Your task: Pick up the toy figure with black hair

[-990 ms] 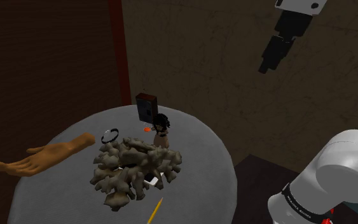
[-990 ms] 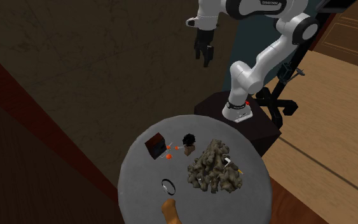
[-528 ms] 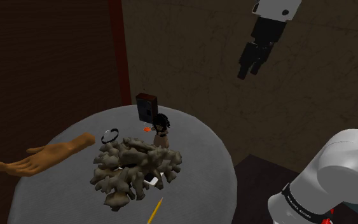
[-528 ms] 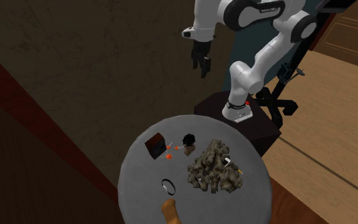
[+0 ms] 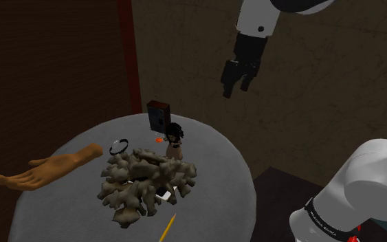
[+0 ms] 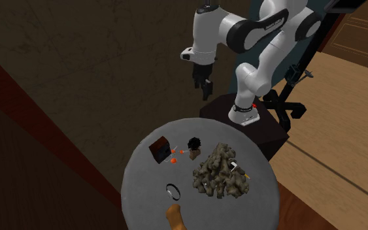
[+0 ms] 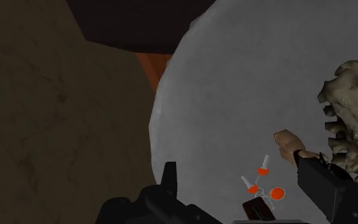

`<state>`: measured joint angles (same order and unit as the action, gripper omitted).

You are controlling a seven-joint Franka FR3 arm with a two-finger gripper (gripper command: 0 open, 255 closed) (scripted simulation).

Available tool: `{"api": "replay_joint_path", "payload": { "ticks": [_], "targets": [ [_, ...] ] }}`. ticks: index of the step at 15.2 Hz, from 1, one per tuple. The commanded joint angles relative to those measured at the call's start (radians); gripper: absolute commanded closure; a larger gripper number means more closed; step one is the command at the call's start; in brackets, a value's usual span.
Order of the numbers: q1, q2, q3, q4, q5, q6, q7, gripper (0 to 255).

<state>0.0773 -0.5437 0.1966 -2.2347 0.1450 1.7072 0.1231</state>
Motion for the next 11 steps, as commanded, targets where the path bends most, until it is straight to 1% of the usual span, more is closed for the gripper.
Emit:
{"api": "replay_joint_path", "payload": {
  "ticks": [1, 6, 11],
  "targets": [
    [0.009, 0.062, 0.044, 0.026, 0.007, 0.031, 0.047, 0],
    [0.023, 0.226, 0.133, 0.114, -0.008, 0.091, 0.152, 0],
    [0.041, 0.411, 0.211, 0.231, -0.058, 0.132, 0.267, 0]
  ]
}}
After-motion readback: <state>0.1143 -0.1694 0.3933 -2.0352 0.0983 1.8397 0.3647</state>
